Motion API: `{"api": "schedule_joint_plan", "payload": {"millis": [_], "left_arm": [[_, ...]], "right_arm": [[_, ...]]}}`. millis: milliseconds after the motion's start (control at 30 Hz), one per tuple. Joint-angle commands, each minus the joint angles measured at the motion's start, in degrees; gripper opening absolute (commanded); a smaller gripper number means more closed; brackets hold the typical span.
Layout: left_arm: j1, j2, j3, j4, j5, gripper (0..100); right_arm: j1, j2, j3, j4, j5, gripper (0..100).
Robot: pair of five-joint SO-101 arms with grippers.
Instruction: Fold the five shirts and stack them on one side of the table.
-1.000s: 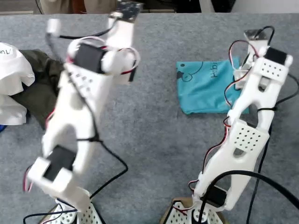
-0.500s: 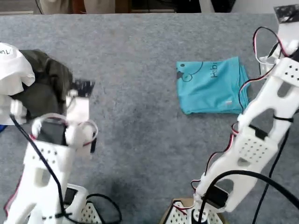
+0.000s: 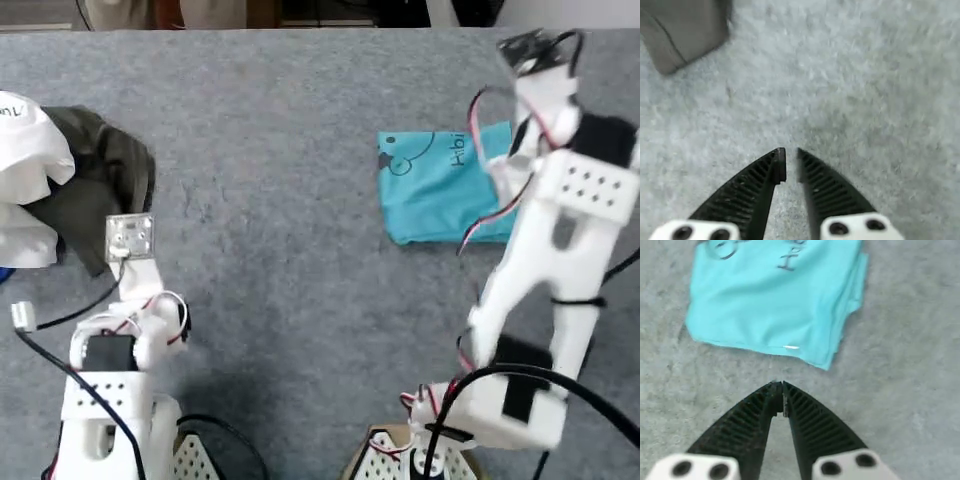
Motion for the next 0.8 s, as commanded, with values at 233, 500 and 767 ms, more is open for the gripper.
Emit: {"api": "schedule_joint_plan", "payload": {"millis": [233, 500, 767], "left_arm": [[1.1, -10.6, 7.7, 0.5, -0.4, 13], [1.5, -22.0, 16.5, 2.5, -0.1, 13], [1.5, -28.2, 16.8, 2.7, 0.0, 13]], "right_arm": [[-4.8, -25.3, 59.5, -39.9, -1.8, 0.5], [-4.9, -25.5, 71.7, -48.5, -7.1, 0.5], [-7.3, -26.0, 75.7, -50.8, -7.3, 0.4]]}}
